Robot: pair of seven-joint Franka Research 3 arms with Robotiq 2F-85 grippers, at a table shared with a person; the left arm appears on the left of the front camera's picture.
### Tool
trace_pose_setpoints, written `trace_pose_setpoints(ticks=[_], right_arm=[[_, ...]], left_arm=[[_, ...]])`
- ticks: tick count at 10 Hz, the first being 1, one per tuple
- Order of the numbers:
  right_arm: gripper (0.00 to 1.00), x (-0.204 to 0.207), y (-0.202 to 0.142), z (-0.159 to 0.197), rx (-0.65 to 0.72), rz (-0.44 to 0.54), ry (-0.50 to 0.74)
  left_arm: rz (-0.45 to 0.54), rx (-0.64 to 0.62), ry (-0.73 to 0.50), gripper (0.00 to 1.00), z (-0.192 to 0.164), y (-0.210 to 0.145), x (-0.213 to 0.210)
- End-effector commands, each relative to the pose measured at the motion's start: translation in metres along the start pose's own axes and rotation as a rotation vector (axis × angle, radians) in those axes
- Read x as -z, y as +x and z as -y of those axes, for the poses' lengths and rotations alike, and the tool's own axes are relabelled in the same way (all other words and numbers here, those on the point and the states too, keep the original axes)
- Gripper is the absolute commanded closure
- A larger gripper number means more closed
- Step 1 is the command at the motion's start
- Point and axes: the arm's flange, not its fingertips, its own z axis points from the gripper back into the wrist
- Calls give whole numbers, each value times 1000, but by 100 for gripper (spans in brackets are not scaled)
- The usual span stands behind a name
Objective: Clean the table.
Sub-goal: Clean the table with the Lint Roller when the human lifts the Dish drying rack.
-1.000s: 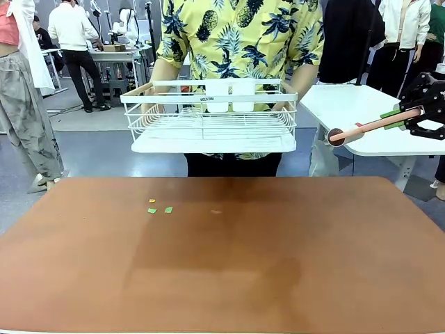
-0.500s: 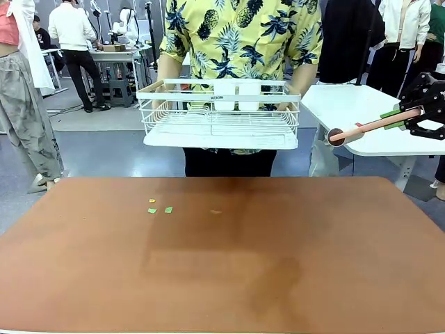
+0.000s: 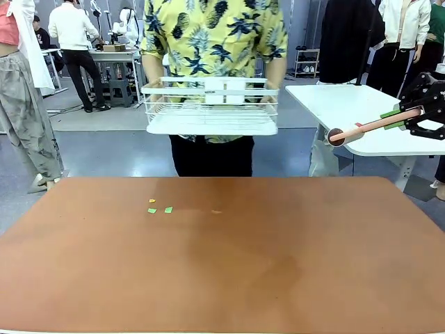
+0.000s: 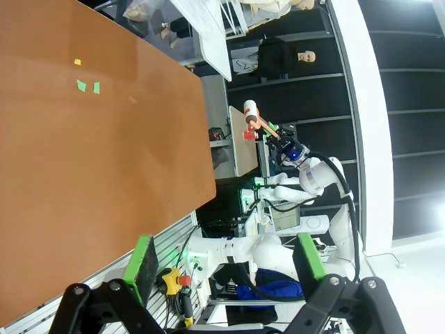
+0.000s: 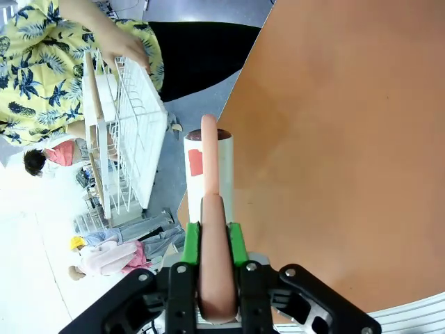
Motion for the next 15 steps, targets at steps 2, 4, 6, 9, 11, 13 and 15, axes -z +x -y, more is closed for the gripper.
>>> trace_pose_setpoints(ticks=[2, 4, 6, 9, 11, 13, 15], right_arm=[[79, -7, -2, -19, -56, -41, -20], [79, -16, -3, -43, -205, -83, -112], [79, 6, 4, -73, -452, -319, -211], [79, 97, 17, -84, -644, -665, -185], [79, 133, 23, -59, -665, -636, -124], [79, 144, 23, -53, -607, -603, -110], [79, 153, 28, -44, -619, -643, -147]], left_arm=[[1, 2, -9, 0, 1, -1, -2], [1, 2, -9, 0, 1, -1, -2], [1, 2, -9, 0, 1, -1, -2], [1, 2, -9, 0, 1, -1, -2], [1, 2, -9, 0, 1, -1, -2], [1, 2, -9, 0, 1, -1, -2], [1, 2, -9, 0, 1, -1, -2]])
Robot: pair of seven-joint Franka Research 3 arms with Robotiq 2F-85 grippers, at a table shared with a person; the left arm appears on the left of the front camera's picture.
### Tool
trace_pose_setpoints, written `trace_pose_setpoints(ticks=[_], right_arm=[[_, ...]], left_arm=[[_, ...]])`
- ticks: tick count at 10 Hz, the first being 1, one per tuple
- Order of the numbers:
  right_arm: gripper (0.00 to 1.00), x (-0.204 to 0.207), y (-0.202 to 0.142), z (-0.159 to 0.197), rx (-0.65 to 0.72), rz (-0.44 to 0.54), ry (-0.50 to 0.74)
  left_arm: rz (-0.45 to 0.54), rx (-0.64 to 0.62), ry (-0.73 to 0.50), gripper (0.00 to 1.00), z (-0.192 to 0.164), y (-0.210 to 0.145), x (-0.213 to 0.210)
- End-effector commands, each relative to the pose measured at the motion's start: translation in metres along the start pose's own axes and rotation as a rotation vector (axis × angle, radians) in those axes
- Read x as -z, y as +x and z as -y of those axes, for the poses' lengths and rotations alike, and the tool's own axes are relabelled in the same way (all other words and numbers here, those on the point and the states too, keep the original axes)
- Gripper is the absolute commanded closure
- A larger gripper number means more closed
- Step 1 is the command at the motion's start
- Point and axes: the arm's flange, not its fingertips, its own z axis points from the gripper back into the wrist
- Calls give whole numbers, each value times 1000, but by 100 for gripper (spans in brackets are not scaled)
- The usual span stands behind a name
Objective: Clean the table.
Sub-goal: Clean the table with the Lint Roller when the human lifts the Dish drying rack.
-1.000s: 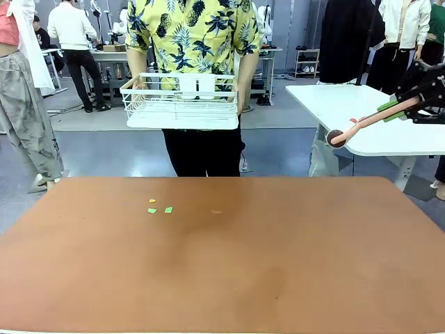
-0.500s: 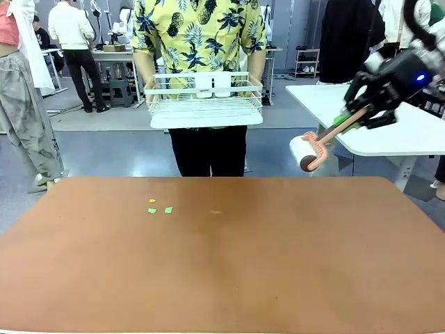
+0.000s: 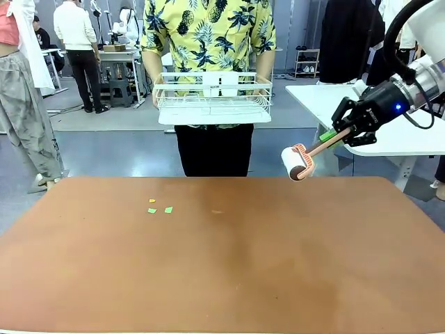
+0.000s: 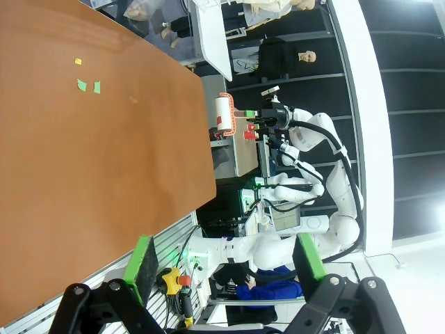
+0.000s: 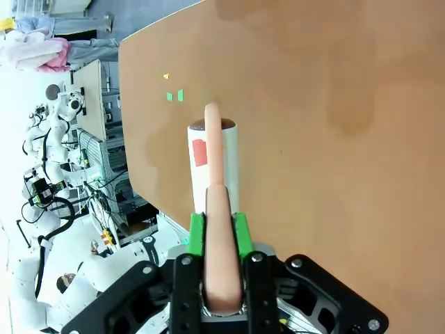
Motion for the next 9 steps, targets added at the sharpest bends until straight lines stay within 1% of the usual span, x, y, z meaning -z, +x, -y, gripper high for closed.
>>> trace_pose_setpoints(ticks=[1, 5, 6, 7, 8, 9], right_arm=[[79, 7, -2, 0, -7, -33, -3], [79, 6, -1, 1, -1, -22, -2], [79, 40, 12, -2, -60, -14, 35], [79, 82, 25, -9, -103, -51, 26], [79, 114, 30, -17, -117, -80, 21], [79, 144, 30, -27, -131, -80, 7]], left_arm=[[2, 4, -11, 0, 1, -1, -2], [2, 4, -11, 0, 1, -1, -2], [2, 4, -11, 0, 1, -1, -2], [2, 4, -11, 0, 1, -1, -2], [2, 4, -11, 0, 1, -1, -2], [2, 4, -11, 0, 1, -1, -2]])
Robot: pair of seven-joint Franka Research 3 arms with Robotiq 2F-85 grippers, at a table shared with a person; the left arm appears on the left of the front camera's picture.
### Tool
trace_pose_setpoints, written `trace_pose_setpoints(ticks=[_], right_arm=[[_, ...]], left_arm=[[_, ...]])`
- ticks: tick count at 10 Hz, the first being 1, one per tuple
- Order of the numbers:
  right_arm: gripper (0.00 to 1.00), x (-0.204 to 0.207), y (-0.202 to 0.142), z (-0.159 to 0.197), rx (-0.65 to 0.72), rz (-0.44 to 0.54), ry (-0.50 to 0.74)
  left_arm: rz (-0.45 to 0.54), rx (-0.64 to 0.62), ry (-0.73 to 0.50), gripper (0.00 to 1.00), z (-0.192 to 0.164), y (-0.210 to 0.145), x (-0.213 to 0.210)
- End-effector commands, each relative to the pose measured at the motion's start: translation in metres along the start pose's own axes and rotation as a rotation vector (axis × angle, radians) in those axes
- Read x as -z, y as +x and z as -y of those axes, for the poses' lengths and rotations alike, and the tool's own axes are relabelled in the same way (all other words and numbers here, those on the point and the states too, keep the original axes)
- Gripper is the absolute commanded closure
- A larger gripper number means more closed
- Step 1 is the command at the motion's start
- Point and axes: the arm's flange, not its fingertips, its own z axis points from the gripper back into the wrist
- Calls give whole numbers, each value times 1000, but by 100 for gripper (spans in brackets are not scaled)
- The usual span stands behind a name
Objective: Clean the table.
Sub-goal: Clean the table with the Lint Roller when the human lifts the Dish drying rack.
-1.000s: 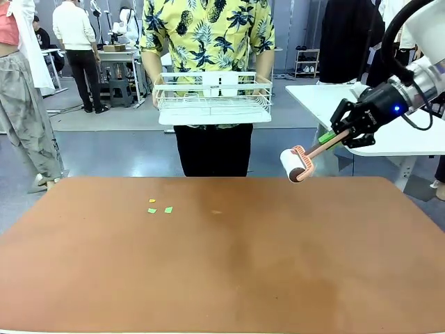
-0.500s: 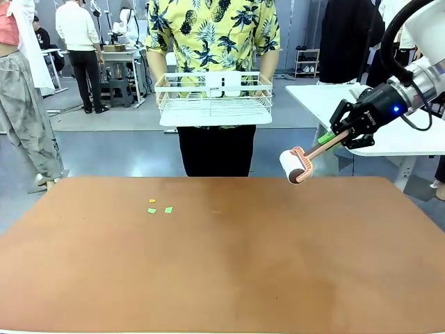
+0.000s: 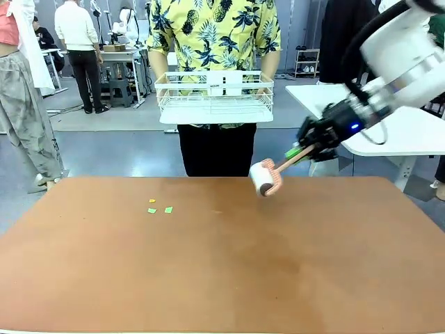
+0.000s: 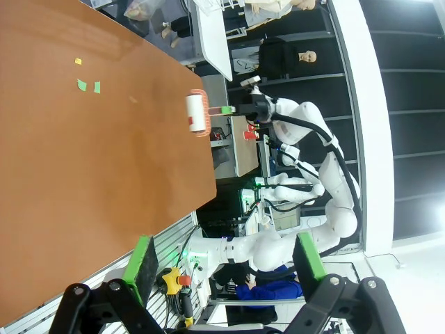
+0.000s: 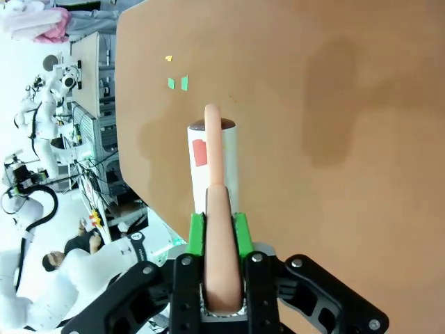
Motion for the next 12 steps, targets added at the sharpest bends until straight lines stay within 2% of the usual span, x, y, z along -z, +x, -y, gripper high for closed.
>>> trace_pose_setpoints(ticks=[1, 2, 7, 9, 12], right_arm=[[79, 46, 19, -15, -47, 39, -7], [79, 68, 21, -22, -53, 50, 31], [79, 153, 49, -31, 70, 85, 34], [79, 175, 46, -28, 79, 70, 14], [79, 182, 50, -32, 132, 124, 44]], left_arm=[[2, 4, -11, 0, 1, -1, -2], [2, 4, -11, 0, 1, -1, -2], [2, 4, -11, 0, 1, -1, -2], [2, 4, -11, 0, 1, -1, -2], [2, 4, -11, 0, 1, -1, -2]])
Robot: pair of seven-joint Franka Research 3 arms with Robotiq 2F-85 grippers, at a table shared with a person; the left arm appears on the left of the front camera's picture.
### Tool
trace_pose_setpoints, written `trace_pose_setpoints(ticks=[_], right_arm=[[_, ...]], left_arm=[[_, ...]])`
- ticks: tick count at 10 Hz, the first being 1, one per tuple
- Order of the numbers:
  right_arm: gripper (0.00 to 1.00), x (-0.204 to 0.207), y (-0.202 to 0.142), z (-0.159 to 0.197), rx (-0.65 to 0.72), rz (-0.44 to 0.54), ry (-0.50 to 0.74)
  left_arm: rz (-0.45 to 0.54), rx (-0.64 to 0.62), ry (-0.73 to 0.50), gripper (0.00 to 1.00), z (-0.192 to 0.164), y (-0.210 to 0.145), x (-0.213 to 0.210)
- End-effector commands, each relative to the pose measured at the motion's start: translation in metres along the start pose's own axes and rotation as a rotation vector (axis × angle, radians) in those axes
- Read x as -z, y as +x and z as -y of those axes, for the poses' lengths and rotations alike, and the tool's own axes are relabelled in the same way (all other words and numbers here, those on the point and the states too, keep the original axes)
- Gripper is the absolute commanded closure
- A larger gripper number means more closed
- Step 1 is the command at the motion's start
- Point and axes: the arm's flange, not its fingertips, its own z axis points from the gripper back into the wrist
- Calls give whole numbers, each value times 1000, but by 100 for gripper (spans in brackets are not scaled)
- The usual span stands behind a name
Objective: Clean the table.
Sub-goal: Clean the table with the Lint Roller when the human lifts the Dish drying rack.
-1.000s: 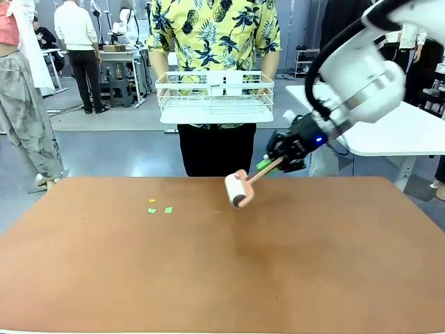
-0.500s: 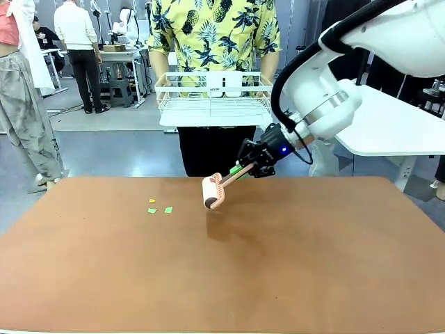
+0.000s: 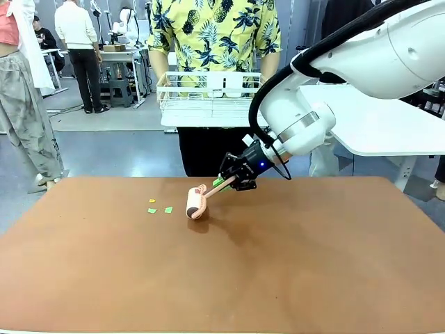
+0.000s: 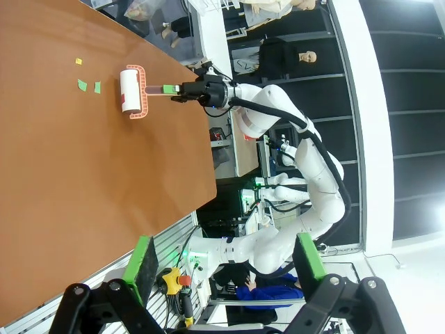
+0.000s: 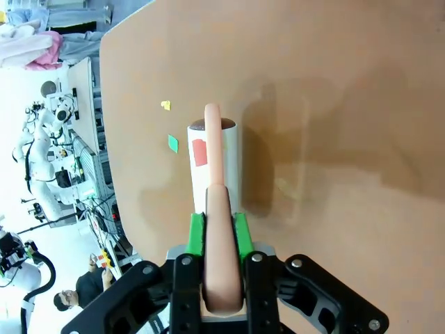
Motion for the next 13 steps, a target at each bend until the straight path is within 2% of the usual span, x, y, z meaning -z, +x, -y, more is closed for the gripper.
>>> trace_pose_setpoints(ticks=[1, 6, 8, 9, 13], right_arm=[[79, 7, 4, -8, 55, 38, 10], [79, 26, 6, -8, 92, 25, 12], [79, 46, 5, 4, 121, -6, -57], [79, 54, 3, 5, 133, -42, -37], [79, 94, -7, -11, 50, -72, -26]], left_arm=[[2, 4, -12, 0, 1, -1, -2], [2, 4, -12, 0, 1, -1, -2], [2, 4, -12, 0, 1, -1, -2], [2, 4, -12, 0, 1, -1, -2], [2, 4, -12, 0, 1, -1, -2]])
